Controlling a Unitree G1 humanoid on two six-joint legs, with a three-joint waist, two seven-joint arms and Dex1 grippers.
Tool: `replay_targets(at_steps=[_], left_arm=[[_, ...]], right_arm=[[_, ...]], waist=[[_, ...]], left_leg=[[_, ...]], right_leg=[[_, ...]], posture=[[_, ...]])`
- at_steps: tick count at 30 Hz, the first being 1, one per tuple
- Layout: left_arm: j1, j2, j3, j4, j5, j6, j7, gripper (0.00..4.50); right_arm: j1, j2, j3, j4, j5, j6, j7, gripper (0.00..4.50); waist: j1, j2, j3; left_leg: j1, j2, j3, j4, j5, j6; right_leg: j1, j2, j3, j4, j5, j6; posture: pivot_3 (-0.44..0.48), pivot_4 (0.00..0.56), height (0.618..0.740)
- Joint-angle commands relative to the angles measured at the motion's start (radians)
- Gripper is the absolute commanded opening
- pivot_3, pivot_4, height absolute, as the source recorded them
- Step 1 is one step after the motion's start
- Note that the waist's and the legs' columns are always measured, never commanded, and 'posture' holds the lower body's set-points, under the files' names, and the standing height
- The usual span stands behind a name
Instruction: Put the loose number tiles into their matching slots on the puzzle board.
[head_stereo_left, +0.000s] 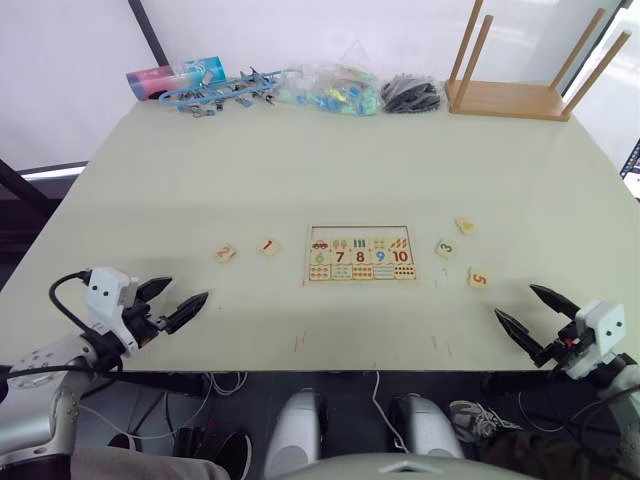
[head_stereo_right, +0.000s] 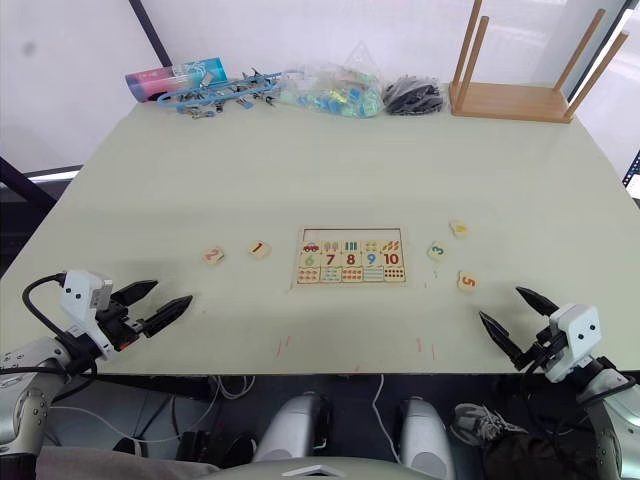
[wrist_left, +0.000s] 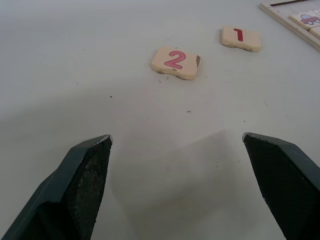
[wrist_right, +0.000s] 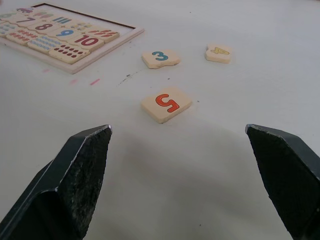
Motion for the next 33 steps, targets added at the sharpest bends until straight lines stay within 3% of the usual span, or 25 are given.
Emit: replay_targets(at_steps=[1, 23, 29, 33], left_arm=[[-0.005, 0.022, 0.019, -0.007, 0.0, -0.018, -0.013, 4.44], [-0.026, 0.023, 0.011, -0.004, -0.002, -0.015, -0.024, 4.44], [-0.036, 0.019, -0.003, -0.091, -0.017, 0.051, 0.017, 4.44], [-0.11, 0.017, -0.037, -0.178, -0.041, 0.17, 0.091, 4.44]], right_arm=[[0.001, -0.002, -0.016, -0.007, 0.008, -0.033, 0.014, 4.5], [0.006, 0.009, -0.006, 0.012, 0.035, -0.082, 0.075, 4.5], [0.03, -0.006, -0.002, -0.011, 0.087, -0.061, 0.149, 4.5], [0.042, -0.019, 0.011, -0.026, 0.114, -0.061, 0.22, 4.5]], waist=[[0.0, 0.0, 0.0], [0.0, 0.0, 0.0], [0.0, 0.0, 0.0], [0.003, 0.0, 0.0]], left_leg=[[0.0, 0.0, 0.0, 0.0, 0.0, 0.0], [0.0, 0.0, 0.0, 0.0, 0.0, 0.0], [0.0, 0.001, 0.0, 0.0, 0.0, 0.0], [0.0, 0.001, 0.0, 0.0, 0.0, 0.0]], right_leg=[[0.0, 0.0, 0.0, 0.0, 0.0, 0.0], [0.0, 0.0, 0.0, 0.0, 0.0, 0.0], [0.0, 0.0, 0.0, 0.0, 0.0, 0.0], [0.0, 0.0, 0.0, 0.0, 0.0, 0.0]], posture=[[0.0, 0.15, 0.737], [0.0, 0.15, 0.737], [0.0, 0.15, 0.737], [0.0, 0.15, 0.737]])
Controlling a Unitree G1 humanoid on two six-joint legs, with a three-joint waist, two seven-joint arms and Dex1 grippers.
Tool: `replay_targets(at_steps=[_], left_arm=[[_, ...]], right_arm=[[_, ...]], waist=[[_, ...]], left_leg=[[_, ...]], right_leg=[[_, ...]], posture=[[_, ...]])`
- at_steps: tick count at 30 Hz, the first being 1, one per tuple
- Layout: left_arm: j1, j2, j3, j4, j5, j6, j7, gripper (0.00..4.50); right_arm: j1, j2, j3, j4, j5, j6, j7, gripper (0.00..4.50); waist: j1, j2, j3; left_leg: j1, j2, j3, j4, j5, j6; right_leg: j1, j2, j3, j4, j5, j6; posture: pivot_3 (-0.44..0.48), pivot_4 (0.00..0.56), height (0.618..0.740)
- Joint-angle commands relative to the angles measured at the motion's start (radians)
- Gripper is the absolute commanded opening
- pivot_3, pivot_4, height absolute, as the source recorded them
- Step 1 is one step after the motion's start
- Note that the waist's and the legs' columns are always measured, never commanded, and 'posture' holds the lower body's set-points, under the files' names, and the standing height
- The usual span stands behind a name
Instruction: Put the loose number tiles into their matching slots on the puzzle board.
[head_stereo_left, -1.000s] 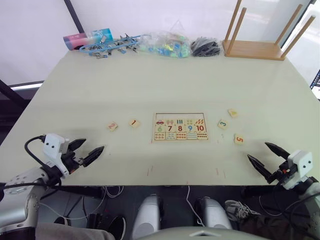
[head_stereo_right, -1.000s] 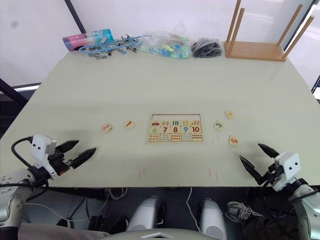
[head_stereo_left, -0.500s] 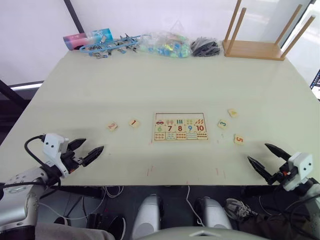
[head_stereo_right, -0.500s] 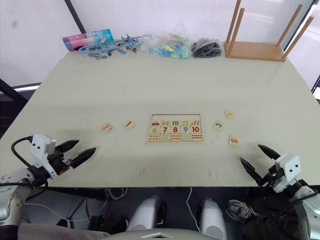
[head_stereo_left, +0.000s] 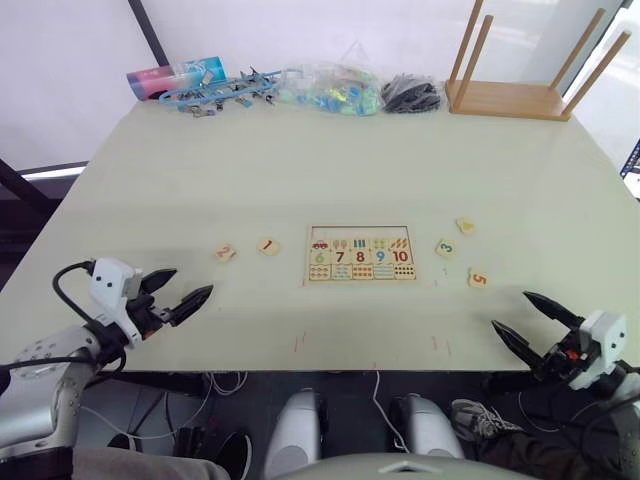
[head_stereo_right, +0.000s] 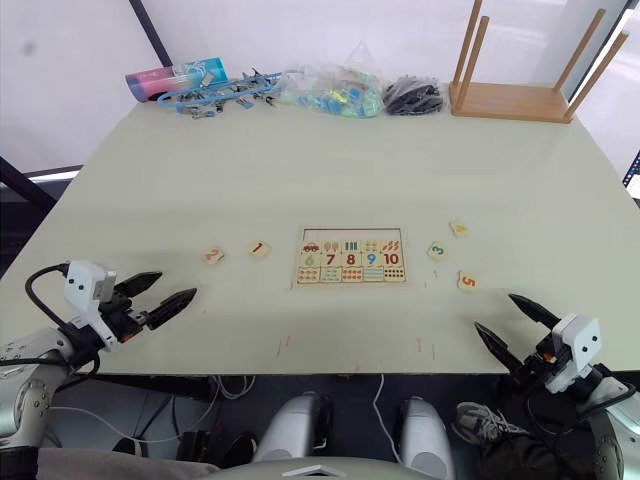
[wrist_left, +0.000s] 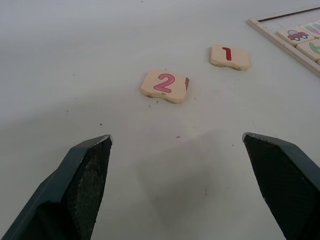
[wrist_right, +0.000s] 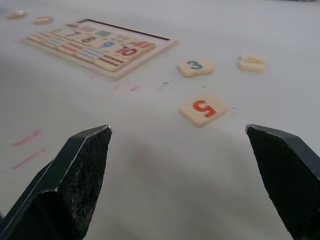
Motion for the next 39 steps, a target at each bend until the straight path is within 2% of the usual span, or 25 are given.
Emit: replay_targets(at_steps=[1, 12, 17, 26, 37, 38, 39], left_arm=[[-0.059, 0.014, -0.032, -0.103, -0.03, 0.088, 0.052, 4.44], [-0.254, -0.046, -0.258, -0.213, 0.04, 0.28, 0.251, 4.44], [-0.348, -0.108, -0.347, -0.156, 0.109, 0.315, 0.338, 4.44], [-0.42, -0.119, -0.416, -0.042, 0.185, 0.307, 0.34, 4.44], [-0.412, -0.124, -0.445, -0.009, 0.209, 0.306, 0.295, 4.44], [-0.412, -0.128, -0.445, -0.01, 0.211, 0.305, 0.295, 3.92], [-0.409, -0.135, -0.444, -0.016, 0.206, 0.306, 0.293, 3.63]], right_arm=[[0.004, -0.013, -0.001, -0.04, 0.039, -0.006, 0.054, 4.5], [0.003, -0.013, -0.003, -0.082, 0.082, -0.008, 0.113, 4.5], [-0.007, -0.015, -0.005, -0.091, 0.098, -0.019, 0.139, 4.5], [-0.007, -0.011, -0.008, -0.109, 0.111, -0.019, 0.153, 4.5], [-0.006, -0.013, -0.008, -0.119, 0.115, -0.018, 0.15, 4.5], [-0.006, -0.012, -0.008, -0.121, 0.115, -0.017, 0.149, 4.5], [-0.007, -0.012, -0.007, -0.122, 0.115, -0.017, 0.148, 4.5]], waist=[[0.0, 0.0, 0.0], [0.0, 0.0, 0.0], [0.0, -0.001, 0.0], [-0.001, -0.001, 0.0], [0.0, -0.001, -0.001], [0.0, -0.001, -0.001], [0.0, -0.001, -0.001]], left_leg=[[0.0, 0.0, 0.0, 0.0, 0.0, 0.0], [0.001, -0.001, 0.001, 0.0, 0.002, 0.003], [0.001, -0.001, 0.003, 0.001, 0.003, 0.004], [0.001, -0.001, 0.005, 0.001, 0.003, 0.004], [0.002, -0.001, 0.006, 0.001, 0.003, 0.004], [0.002, -0.001, 0.006, 0.001, 0.003, 0.004], [0.002, -0.001, 0.006, 0.001, 0.003, 0.004]], right_leg=[[0.0, 0.0, 0.0, 0.0, 0.0, 0.0], [0.001, 0.005, 0.003, 0.001, 0.0, 0.0], [0.002, 0.008, 0.006, 0.001, 0.0, 0.0], [0.002, 0.009, 0.009, 0.001, 0.0, 0.0], [0.002, 0.009, 0.01, 0.001, 0.0, 0.0], [0.002, 0.009, 0.01, 0.001, 0.0, 0.0], [0.002, 0.009, 0.01, 0.001, 0.0, 0.0]], posture=[[0.0, 0.15, 0.737], [0.0, 0.15, 0.737], [0.0, 0.15, 0.737], [0.0, 0.15, 0.737], [0.0, 0.15, 0.737], [0.0, 0.15, 0.737], [0.0, 0.15, 0.737]])
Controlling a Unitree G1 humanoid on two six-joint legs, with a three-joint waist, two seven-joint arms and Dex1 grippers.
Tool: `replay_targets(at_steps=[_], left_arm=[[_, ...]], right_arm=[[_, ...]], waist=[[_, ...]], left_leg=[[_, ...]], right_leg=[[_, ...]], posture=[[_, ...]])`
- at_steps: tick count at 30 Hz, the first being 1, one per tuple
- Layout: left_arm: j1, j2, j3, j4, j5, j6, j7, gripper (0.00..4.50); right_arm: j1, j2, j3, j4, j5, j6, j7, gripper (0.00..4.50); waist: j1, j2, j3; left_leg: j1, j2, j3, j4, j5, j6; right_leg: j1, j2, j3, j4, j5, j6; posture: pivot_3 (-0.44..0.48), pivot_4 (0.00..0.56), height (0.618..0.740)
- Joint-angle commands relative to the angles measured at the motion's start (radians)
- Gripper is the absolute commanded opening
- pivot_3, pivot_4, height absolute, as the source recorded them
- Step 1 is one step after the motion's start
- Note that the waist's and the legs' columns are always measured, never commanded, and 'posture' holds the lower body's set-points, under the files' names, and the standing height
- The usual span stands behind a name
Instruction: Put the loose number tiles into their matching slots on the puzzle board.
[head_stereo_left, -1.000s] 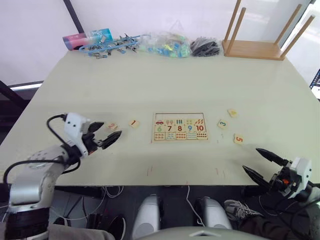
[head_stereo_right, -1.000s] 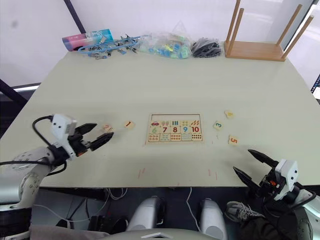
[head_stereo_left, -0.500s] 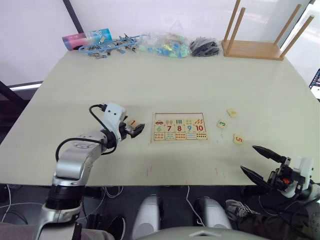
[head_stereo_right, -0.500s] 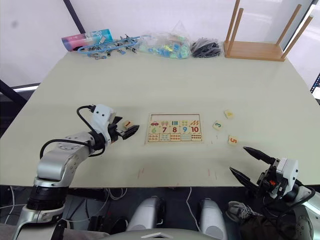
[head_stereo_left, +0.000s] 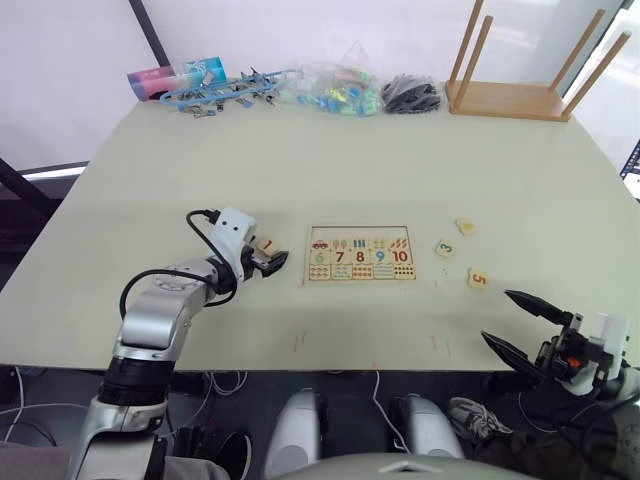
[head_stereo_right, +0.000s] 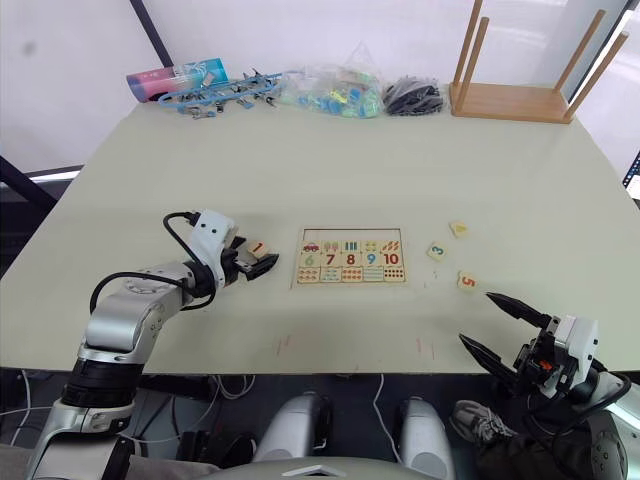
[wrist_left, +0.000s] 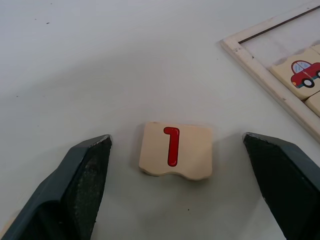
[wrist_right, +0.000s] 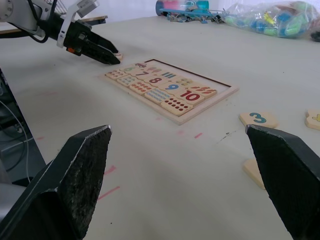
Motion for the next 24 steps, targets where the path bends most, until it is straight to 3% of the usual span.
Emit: replay_targets(at_steps=[1, 4, 5, 14, 24], left_arm=[[0.009, -0.02, -0.016, -0.012, -0.001, 0.005, -0.01, 3.14], [0.018, -0.032, -0.018, -0.043, 0.001, 0.022, 0.001, 1.76], [0.019, -0.035, -0.016, -0.051, 0.001, 0.03, 0.006, 1.5], [0.13, -0.083, 0.09, -0.242, -0.005, 0.135, 0.131, 1.51], [0.275, -0.356, 0.258, -0.532, 0.017, 0.244, 0.435, 1.51]], right_arm=[[-0.002, -0.007, -0.024, -0.042, 0.018, -0.014, 0.002, 4.5], [-0.007, -0.006, -0.023, -0.043, 0.015, -0.014, -0.004, 4.5], [-0.009, -0.006, -0.022, -0.044, 0.015, -0.013, -0.005, 4.5], [-0.008, -0.005, -0.017, -0.052, 0.014, -0.007, -0.005, 4.5], [-0.028, -0.01, 0.002, -0.053, 0.018, 0.011, 0.003, 4.5]], waist=[[0.0, 0.0, 0.0], [0.001, 0.0, 0.0], [0.001, 0.0, 0.0], [-0.004, 0.0, 0.0], [0.002, -0.002, -0.001]], left_leg=[[0.0, 0.0, 0.0, 0.0, 0.0, 0.0], [0.0, 0.0, 0.0, 0.0, 0.0, 0.0], [0.0, 0.0, 0.0, 0.0, 0.0, 0.0], [0.0, 0.0, 0.0, 0.0, 0.0, 0.0], [0.0, -0.001, -0.003, 0.001, 0.0, 0.0]], right_leg=[[0.0, 0.0, 0.0, 0.0, 0.0, 0.0], [0.0, 0.0, 0.0, 0.0, 0.0, 0.0], [0.0, 0.0, 0.001, 0.0, 0.0, 0.0], [0.0, 0.0, 0.003, 0.0, 0.0, 0.0], [-0.001, 0.001, 0.005, 0.001, 0.0, 0.0]], posture=[[0.0, 0.15, 0.737], [0.0, 0.15, 0.737], [0.0, 0.15, 0.737], [0.0, 0.15, 0.737], [0.0, 0.15, 0.737]])
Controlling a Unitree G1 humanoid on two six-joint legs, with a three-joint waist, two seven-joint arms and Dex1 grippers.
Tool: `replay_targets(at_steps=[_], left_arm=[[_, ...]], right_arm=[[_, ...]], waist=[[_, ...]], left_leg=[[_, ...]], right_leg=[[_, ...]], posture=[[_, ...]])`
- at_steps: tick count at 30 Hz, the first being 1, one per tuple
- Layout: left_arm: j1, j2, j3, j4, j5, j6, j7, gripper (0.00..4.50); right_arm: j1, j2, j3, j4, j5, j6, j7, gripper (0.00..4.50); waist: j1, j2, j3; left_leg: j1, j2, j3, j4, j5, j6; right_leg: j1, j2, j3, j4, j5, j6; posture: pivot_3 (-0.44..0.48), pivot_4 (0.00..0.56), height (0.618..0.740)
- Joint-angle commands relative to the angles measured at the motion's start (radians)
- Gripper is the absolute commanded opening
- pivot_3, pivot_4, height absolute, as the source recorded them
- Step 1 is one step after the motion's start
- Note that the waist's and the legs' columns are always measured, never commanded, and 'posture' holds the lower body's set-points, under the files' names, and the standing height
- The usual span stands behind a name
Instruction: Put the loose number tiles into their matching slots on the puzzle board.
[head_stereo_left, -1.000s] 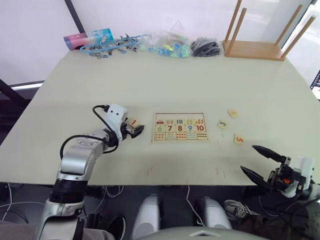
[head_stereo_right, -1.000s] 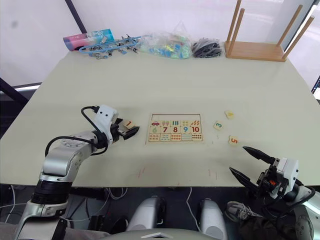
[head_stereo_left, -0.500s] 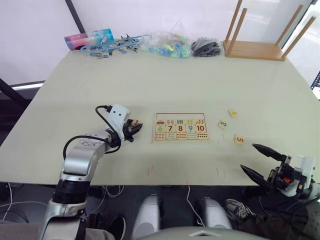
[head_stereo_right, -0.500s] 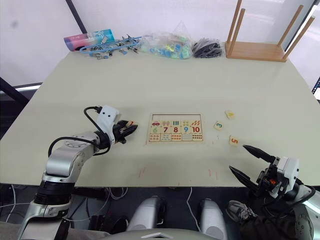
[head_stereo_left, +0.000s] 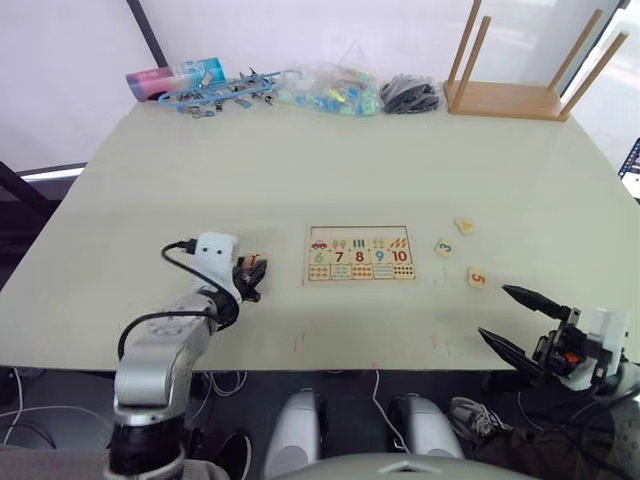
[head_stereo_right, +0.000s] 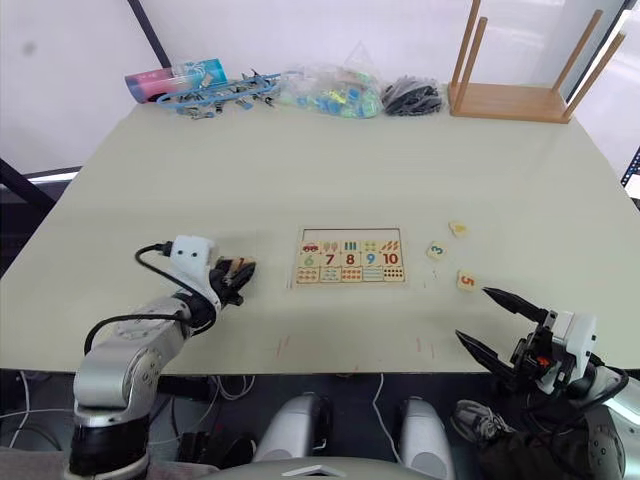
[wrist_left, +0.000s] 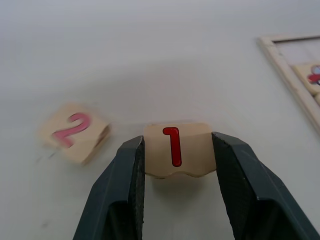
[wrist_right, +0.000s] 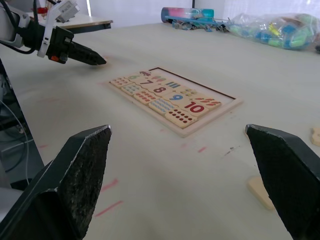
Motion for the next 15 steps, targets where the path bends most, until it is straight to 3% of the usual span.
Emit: replay_targets(at_steps=[1, 8, 15], left_arm=[[0.01, -0.076, 0.056, -0.1, 0.009, 0.04, 0.1, 1.51], [0.041, -0.269, 0.121, -0.176, 0.069, 0.099, 0.297, 1.51], [0.01, -0.319, 0.152, -0.141, 0.084, 0.109, 0.345, 1.51]], right_arm=[[-0.009, -0.011, -0.01, -0.023, 0.02, 0.007, 0.006, 4.5], [-0.044, -0.024, -0.007, -0.018, 0.027, 0.036, 0.009, 4.5], [-0.035, -0.044, 0.005, -0.027, 0.024, 0.085, 0.026, 4.5]], waist=[[0.001, 0.0, 0.0], [-0.002, -0.002, 0.0], [-0.002, -0.002, 0.0]], left_leg=[[0.0, 0.0, 0.0, 0.0, 0.0, 0.0], [0.0, -0.001, -0.002, 0.001, 0.0, 0.0], [0.0, -0.001, -0.003, 0.001, 0.0, 0.0]], right_leg=[[0.0, 0.0, 0.0, 0.0, 0.0, 0.0], [0.001, 0.001, 0.002, 0.0, 0.0, 0.0], [0.001, 0.002, 0.002, 0.0, 0.0, 0.0]], posture=[[0.0, 0.15, 0.737], [0.0, 0.15, 0.737], [0.0, 0.15, 0.737]])
